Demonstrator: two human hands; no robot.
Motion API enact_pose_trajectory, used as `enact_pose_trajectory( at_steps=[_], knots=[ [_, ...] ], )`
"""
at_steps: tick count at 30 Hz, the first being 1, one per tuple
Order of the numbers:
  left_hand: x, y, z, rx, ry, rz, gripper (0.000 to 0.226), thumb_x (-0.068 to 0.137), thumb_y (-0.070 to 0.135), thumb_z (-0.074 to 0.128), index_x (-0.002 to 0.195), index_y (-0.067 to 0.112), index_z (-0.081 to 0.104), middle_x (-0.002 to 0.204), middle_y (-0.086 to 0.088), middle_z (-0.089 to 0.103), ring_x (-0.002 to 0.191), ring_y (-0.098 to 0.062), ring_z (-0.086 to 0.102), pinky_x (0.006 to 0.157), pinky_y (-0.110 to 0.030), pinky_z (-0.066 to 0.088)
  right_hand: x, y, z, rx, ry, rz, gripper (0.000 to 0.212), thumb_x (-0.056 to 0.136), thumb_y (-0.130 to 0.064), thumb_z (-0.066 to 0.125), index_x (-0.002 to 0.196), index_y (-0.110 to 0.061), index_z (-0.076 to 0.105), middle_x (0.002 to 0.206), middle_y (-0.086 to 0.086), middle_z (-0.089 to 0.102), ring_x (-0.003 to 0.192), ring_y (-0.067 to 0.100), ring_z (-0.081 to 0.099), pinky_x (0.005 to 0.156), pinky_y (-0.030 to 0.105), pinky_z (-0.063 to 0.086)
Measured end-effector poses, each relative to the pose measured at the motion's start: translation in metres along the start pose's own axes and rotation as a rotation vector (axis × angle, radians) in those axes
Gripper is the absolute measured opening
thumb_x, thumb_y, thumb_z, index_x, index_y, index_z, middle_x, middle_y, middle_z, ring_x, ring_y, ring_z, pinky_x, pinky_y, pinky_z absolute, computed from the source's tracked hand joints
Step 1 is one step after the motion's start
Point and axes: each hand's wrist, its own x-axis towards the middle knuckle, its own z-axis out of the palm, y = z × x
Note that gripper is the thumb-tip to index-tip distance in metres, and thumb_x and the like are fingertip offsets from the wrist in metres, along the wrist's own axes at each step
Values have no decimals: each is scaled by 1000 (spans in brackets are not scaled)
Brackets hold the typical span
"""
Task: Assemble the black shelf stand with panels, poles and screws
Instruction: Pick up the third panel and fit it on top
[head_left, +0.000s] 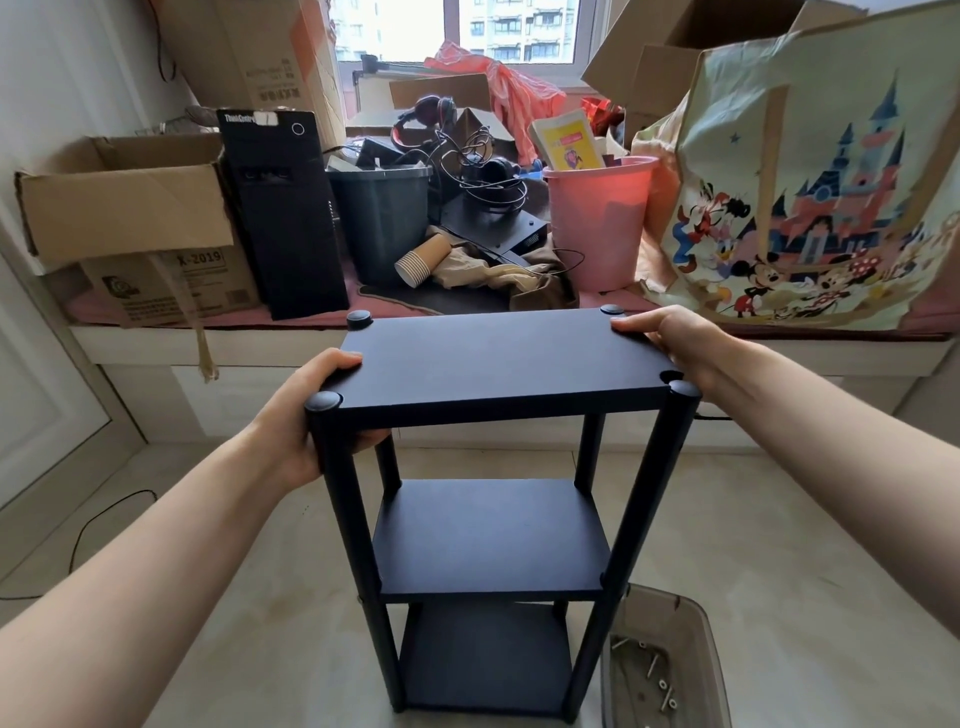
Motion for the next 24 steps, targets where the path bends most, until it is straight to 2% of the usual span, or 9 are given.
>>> enact_pose_trajectory(
  at_steps=[4, 7, 11, 17, 20, 24],
  knots=[
    [2, 0, 2, -3, -1, -1, 22, 93, 31, 61, 95, 10, 61, 67, -3, 66, 61, -16, 63, 53, -24, 57, 5, 1, -1, 35, -12, 8, 10, 95, -20, 56, 98, -13, 63, 66, 1, 70, 48, 15, 67, 41, 21, 52],
    [1, 1, 2, 2, 7, -12, 22, 94, 31, 61, 93, 9, 61, 64, -3, 65, 56, -15, 61, 49, -21, 54, 8, 1, -2, 26, -1, 5, 10, 94, -20, 57, 100, -18, 64, 71, 0, 70, 51, 15, 68, 45, 20, 54],
    [-1, 4, 3, 19, 17, -27, 22, 93, 30, 60, 93, 8, 60, 62, -3, 63, 52, -14, 60, 45, -21, 52, 7, -4, 0, -82, 16, 30, 14, 89, -28, 61, 101, -20, 64, 80, -4, 68, 63, 13, 65, 66, 25, 44],
    [-3, 4, 2, 35, 20, -12, 22, 92, 32, 62, 97, 10, 61, 65, -2, 67, 56, -14, 64, 48, -23, 56, 8, 2, 0, 35, -22, -12, 9, 95, -20, 56, 98, -20, 64, 69, -2, 69, 49, 14, 67, 46, 20, 52],
    [-4, 7, 4, 50, 24, 11, 20, 94, 32, 60, 94, 12, 62, 62, 0, 69, 54, -12, 66, 54, -24, 57, 8, 5, 2, 94, -55, -16, 12, 96, -18, 55, 99, -12, 64, 66, 2, 71, 51, 16, 69, 44, 22, 54],
    [-3, 7, 5, 32, 2, 13, 20, 94, 31, 59, 95, 12, 62, 63, -1, 69, 57, -12, 66, 59, -24, 55, 8, 9, 2, 120, -81, -26, 15, 97, -19, 53, 94, -9, 64, 66, 3, 72, 53, 17, 70, 45, 22, 54]
  ],
)
